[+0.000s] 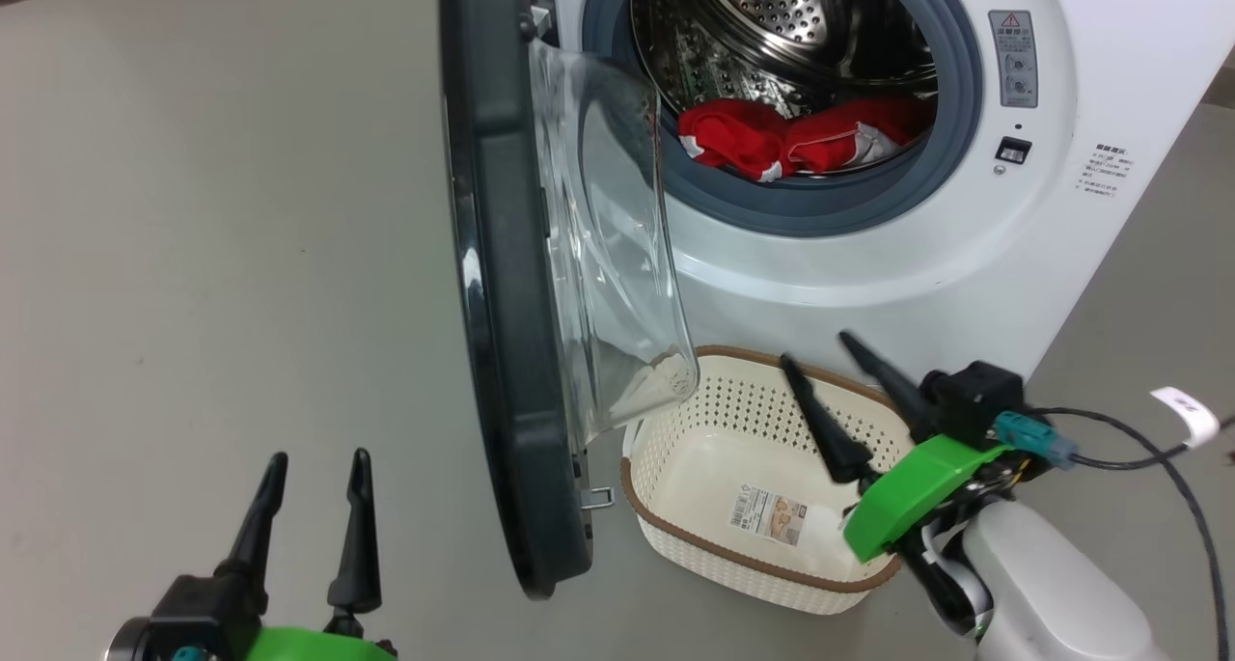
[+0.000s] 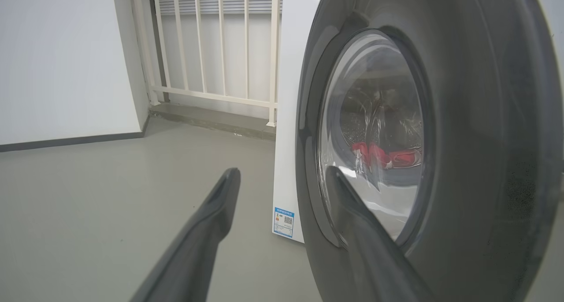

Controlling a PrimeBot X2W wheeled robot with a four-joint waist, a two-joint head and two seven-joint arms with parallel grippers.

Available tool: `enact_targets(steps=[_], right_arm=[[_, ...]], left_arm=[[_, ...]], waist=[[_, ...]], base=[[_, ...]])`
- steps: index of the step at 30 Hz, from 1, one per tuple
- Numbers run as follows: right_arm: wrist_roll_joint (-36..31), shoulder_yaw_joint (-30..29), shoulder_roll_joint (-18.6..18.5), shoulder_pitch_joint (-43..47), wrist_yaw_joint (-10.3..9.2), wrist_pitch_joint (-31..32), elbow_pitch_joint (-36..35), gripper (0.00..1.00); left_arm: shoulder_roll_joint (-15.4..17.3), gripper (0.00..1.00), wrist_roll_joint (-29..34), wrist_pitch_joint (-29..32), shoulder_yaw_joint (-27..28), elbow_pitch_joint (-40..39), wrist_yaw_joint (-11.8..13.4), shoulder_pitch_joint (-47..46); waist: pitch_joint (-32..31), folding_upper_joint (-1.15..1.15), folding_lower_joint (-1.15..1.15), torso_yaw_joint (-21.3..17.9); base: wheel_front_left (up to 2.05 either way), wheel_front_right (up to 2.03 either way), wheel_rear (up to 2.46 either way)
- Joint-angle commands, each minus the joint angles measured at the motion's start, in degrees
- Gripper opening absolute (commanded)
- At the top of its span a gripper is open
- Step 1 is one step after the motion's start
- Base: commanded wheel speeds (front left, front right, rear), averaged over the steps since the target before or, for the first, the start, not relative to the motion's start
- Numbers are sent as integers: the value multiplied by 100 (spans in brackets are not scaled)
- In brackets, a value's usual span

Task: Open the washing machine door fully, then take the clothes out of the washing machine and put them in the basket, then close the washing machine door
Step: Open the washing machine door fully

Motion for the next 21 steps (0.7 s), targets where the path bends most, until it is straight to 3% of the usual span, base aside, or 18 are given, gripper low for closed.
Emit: enact_targets(steps=[1,4,10,14,21], right_arm=[[-268,-176,101,61,36,-69,-190,100],[-1049,-865,333,357,36,-72,-563,100],[-1820,-1812,613,1048,36,-74,-1320,100],[-2113,-1973,654,1384,36,-74,-1632,100],[-1943,-1835,660,1820,36,-75,-1982,100]], left_arm=[[83,100,57,-28,207,-152,-16,-50],[83,100,80,-28,220,-166,-27,-26],[82,100,100,-28,211,-168,-30,1],[82,100,106,-28,199,-158,-17,17],[82,100,134,-28,210,-157,-3,56]], waist=[[-11,0,0,-4],[-29,0,0,9],[-80,0,0,69],[-121,0,0,92],[-160,0,0,73]], base=[[0,0,0],[0,0,0],[0,0,0],[0,0,0],[0,0,0]])
